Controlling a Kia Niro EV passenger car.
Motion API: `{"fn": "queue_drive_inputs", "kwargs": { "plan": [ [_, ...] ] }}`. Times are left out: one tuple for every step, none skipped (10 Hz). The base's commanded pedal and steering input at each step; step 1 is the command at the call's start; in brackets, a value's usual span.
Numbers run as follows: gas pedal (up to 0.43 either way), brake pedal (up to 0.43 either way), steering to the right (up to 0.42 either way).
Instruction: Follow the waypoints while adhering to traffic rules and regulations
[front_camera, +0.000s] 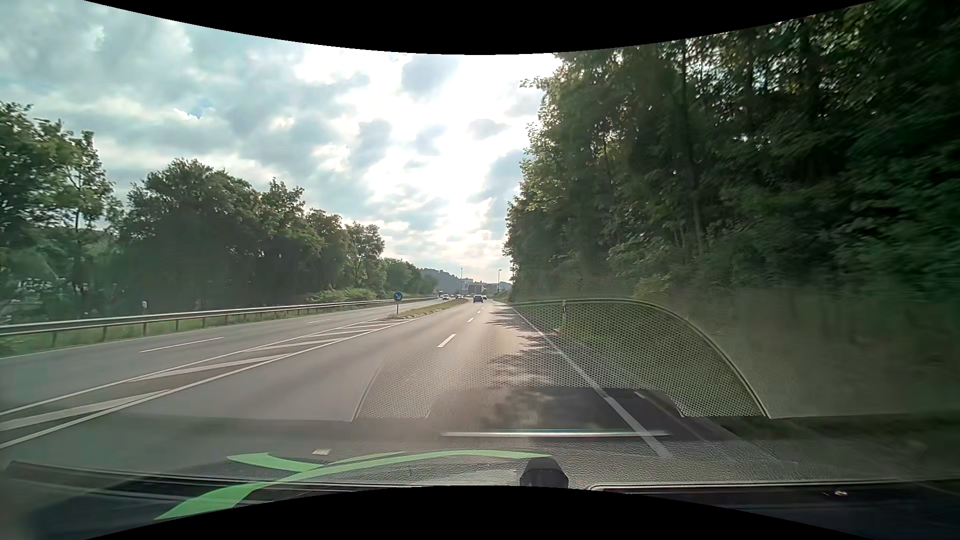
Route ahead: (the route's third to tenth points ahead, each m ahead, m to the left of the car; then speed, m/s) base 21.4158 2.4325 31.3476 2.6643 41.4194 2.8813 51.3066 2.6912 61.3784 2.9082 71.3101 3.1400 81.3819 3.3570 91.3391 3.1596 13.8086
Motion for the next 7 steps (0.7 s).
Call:
{"fn": "queue_drive_inputs", "kwargs": {
  "plan": [
    [0.118, 0.0, -0.002],
    [0.118, 0.0, -0.003],
    [0.118, 0.0, -0.003],
    [0.118, 0.0, -0.003],
    [0.118, 0.0, -0.003],
    [0.118, 0.0, -0.003],
    [0.118, 0.0, -0.003]
  ]
}}
